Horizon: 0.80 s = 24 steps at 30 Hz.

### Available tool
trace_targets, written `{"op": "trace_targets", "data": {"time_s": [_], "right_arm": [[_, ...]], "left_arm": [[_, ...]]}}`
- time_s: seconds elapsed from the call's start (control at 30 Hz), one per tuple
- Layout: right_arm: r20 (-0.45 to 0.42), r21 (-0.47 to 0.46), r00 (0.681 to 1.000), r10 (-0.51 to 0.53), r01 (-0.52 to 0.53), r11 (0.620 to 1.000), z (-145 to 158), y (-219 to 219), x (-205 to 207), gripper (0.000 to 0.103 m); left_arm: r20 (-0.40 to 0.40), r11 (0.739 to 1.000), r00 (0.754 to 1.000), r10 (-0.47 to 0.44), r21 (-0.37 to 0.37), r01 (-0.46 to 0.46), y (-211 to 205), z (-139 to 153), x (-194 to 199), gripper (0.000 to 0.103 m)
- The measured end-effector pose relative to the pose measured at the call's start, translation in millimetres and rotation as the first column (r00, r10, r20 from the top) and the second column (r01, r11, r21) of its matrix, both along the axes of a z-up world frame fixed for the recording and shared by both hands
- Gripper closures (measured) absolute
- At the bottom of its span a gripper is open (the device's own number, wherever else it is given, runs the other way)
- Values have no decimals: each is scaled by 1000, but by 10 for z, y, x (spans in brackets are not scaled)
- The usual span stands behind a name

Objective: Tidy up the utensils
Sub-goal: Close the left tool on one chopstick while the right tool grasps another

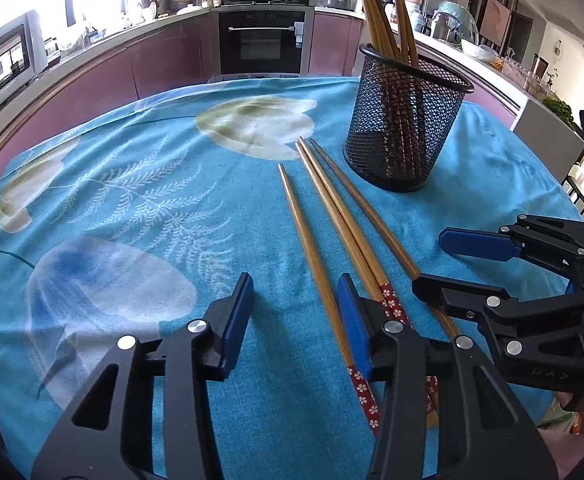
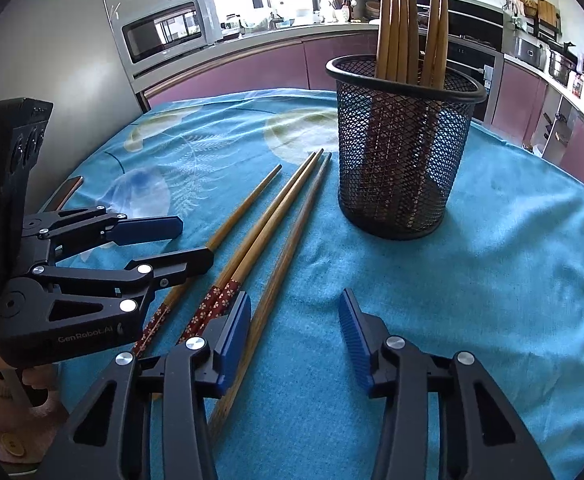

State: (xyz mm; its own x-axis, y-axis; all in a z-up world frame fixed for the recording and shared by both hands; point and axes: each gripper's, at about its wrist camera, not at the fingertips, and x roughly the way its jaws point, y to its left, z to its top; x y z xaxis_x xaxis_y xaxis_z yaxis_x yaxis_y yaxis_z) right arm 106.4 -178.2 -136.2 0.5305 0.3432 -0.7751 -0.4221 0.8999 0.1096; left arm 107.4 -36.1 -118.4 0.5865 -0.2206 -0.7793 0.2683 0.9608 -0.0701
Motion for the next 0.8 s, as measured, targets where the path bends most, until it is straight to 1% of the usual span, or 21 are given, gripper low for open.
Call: {"op": "trace_targets", "data": {"time_s": [0.17, 0.4, 0.53, 0.63, 0.8], "right_arm": [[0, -7, 1000, 1, -1, 1000, -1, 51, 105, 67], [2, -18, 1000, -2, 2, 1000, -8, 146, 259, 77], [0, -13, 1000, -12, 12, 1000, -10, 151, 299, 82], [-5, 4, 1000, -21, 21, 1000, -12, 123, 307, 84], [-20, 41, 999, -36, 36, 999, -16, 78, 316, 94]], "left_arm": [[-2, 1000, 1000, 6, -3, -6, -14, 5, 65, 70], [-5, 1000, 1000, 14, -12, -14, -48, 2, 158, 83], [-7, 1000, 1000, 19, -20, -19, -68, 0, 192, 87], [-9, 999, 1000, 29, -33, -29, -58, -7, 200, 89], [-14, 997, 999, 48, -52, -49, -24, -17, 210, 94]]}}
